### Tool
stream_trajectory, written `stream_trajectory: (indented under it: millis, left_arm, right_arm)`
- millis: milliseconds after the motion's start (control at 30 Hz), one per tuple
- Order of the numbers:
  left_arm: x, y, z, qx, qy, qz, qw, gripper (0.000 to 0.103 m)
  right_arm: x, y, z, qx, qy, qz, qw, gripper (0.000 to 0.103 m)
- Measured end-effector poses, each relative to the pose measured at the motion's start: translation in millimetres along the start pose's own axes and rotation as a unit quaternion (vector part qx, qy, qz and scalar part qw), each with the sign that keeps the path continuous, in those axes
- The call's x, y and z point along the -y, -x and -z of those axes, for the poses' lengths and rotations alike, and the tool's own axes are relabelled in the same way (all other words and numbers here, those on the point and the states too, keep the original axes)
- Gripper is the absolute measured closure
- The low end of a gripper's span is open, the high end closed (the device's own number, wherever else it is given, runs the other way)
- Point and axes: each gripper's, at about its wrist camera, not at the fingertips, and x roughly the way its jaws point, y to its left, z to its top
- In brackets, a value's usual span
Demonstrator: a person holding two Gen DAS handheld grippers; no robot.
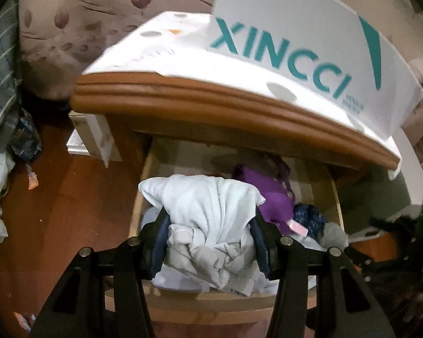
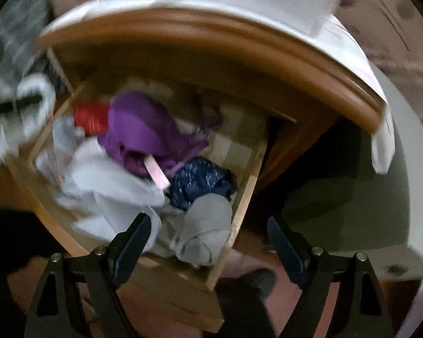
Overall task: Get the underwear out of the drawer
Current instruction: 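Grasp the grey sock with the right gripper while the left gripper holds the white garment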
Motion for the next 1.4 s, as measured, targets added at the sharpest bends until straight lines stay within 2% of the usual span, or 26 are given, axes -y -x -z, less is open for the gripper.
stream_trajectory:
  millis: [33,67,100,133,267,333,533,633,933,1167,1233,1367,1400]
  left_arm:
    - [-4,1,-2,0.001,0.01,0.005,0.9999,0.055]
    - [-6,2,-3,0.001,0.017,0.007,0.9998,0.055]
    - [-8,1,-3,0.002,0.023,0.008,0.9997,0.055]
    - [-10,1,-4,0.0,0.026,0.009,0.9996,0.054]
    - [-11,-3,-4,-0.006,0.028,0.007,0.9996,0.055]
    - [-9,-4,-4,-0.008,0.026,0.009,0.9996,0.054]
    - [-7,-6,-4,-0.01,0.022,0.012,0.9996,0.054]
    - [-7,-9,-4,-0.016,0.022,0.013,0.9995,0.054]
    - [-5,-11,-4,-0.022,0.02,0.019,0.9994,0.054]
    - [-4,-12,-4,-0.024,0.02,0.019,0.9993,0.054]
    - [-5,-12,-3,-0.024,0.021,0.019,0.9993,0.054]
    - [-5,-11,-3,-0.023,0.022,0.018,0.9993,0.054]
    - [-5,-12,-3,-0.022,0.024,0.018,0.9993,0.054]
  right_arm:
    - [-3,-4,0,-0.01,0.018,0.003,1.0,0.034]
    - [-6,-10,0,-0.025,0.039,0.004,0.999,0.041]
    - [-8,-14,0,-0.036,0.054,0.005,0.998,0.053]
    - [-9,-20,-2,-0.052,0.071,0.003,0.996,0.056]
    - [-4,-33,-10,-0.083,0.083,-0.017,0.993,0.056]
    - [-1,-42,-16,-0.104,0.075,-0.047,0.991,0.056]
    - [-1,-67,-24,-0.152,0.084,-0.041,0.984,0.056]
    - [-5,-75,-26,-0.165,0.097,-0.052,0.98,0.056]
    - [-30,-109,-30,-0.222,0.177,-0.027,0.958,0.053]
    - [-56,-139,-21,-0.268,0.263,0.011,0.927,0.046]
    - [-60,-146,-21,-0.28,0.271,0.013,0.921,0.044]
    - [-61,-144,-24,-0.284,0.27,0.017,0.92,0.047]
    - [-60,-142,-25,-0.285,0.262,0.014,0.922,0.052]
